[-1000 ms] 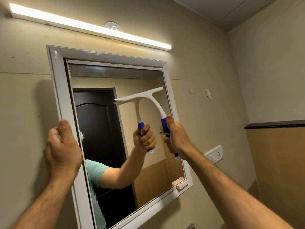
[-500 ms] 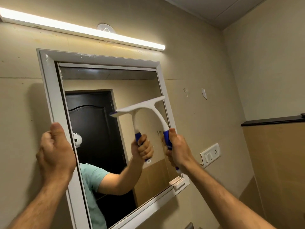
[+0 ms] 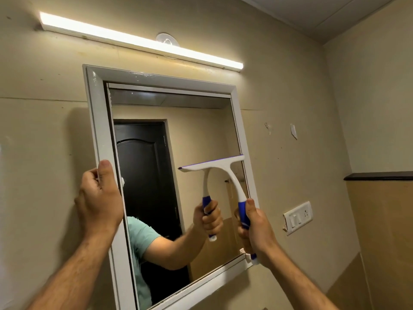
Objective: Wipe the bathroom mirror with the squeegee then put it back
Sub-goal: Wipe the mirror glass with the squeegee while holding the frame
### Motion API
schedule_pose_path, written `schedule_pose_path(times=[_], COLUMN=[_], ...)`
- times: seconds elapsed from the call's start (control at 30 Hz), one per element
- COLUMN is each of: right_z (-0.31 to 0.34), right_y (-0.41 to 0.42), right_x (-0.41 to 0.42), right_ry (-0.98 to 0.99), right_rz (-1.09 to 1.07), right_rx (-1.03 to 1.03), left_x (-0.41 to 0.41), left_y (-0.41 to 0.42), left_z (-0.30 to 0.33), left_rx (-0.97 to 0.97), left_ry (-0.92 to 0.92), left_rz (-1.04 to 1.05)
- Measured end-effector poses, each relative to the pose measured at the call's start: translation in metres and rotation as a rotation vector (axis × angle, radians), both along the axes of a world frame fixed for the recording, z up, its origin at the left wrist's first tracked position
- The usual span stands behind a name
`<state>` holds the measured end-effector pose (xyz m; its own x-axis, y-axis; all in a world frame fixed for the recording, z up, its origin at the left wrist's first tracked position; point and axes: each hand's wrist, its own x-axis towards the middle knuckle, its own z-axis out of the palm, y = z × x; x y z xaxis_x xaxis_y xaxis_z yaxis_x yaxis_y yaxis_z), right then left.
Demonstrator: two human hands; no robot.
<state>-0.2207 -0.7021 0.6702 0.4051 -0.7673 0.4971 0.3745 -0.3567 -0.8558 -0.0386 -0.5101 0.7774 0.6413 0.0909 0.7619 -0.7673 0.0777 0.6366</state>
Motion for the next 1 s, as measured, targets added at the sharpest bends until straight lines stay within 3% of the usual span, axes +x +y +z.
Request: schedule_pose_path(times=[0.2,0.53,0.8,1.0], right_z=[0.035,-0.042,0.016,-0.035], right_y=[-0.001,0.009,0.005,0.005], right_x=[-0.006,-0.019,-0.014,-0.017], right_ry=[0.023,0.11,0.079,0.113], right_rz=[-0.04,0.019,-0.049,0.011], right_rx=[-0.058,0.109,-0.03,0.092], left_x=[-0.001,0.001,0.004,-0.002], left_y=[0.001,-0.001,-0.002,0.0], left_z=[0.0,0.0,-0.013,-0.025], left_rx=[0.009,0.0,-0.001,0.007], left_ry=[-0.008,-0.01,-0.034,-0.05], left_rz=[0.007,0.011,0.017,0.038])
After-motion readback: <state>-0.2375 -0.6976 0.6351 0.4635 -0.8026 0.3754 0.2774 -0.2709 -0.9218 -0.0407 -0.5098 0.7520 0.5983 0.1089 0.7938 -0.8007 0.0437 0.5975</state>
